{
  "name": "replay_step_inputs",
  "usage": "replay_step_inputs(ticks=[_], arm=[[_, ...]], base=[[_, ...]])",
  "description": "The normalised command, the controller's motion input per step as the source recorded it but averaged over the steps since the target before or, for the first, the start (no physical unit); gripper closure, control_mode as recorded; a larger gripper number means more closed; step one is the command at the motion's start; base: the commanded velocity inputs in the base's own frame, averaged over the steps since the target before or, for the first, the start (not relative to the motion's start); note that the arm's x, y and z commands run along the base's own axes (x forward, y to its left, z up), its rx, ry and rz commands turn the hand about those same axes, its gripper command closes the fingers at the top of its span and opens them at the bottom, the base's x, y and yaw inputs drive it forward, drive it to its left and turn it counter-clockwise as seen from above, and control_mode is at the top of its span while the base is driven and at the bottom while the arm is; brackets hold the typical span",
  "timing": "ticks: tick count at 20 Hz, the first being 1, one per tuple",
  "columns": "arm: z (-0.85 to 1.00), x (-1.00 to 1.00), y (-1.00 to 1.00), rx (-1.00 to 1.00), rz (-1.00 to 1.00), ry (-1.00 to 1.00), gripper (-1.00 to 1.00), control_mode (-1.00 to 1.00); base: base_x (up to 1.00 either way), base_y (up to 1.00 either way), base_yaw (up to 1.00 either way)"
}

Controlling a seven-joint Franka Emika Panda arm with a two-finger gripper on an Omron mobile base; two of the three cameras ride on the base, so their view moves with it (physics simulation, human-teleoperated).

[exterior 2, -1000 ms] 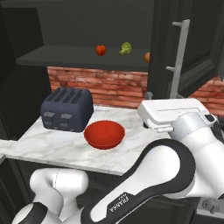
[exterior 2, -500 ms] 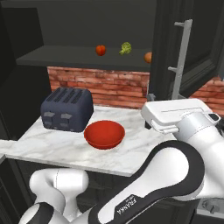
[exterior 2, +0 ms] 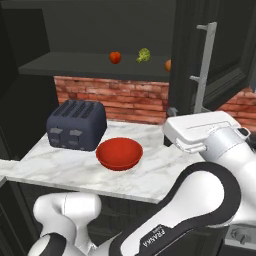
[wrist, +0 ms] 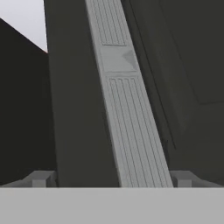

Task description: Open the cabinet. Pick the apple and tangerine from the cabinet and place them into the bowl. Then close the cabinet.

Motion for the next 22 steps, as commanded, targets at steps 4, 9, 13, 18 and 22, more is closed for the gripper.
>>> replay_step_inputs(ticks=[4, 9, 13, 18, 22], arm=[[-0.15, 0.02, -0.12, 0.0, 0.24, 0.0, -1.0, -1.0], [0.0, 0.0, -0.01, 0.0, 0.01, 0.0, -1.0, -1.0], [0.0, 0.01, -0.22, 0.0, 0.02, 0.0, -1.0, -1.0], [-0.03, 0.26, -0.25, 0.0, 0.04, -0.03, -1.0, -1.0], [-0.17, 0.15, -0.12, 0.0, 0.23, 0.0, -1.0, -1.0]], base=[[0.0, 0.0, 0.0], [0.0, 0.0, 0.0], [0.0, 0.0, 0.0], [0.0, 0.0, 0.0], [0.0, 0.0, 0.0]])
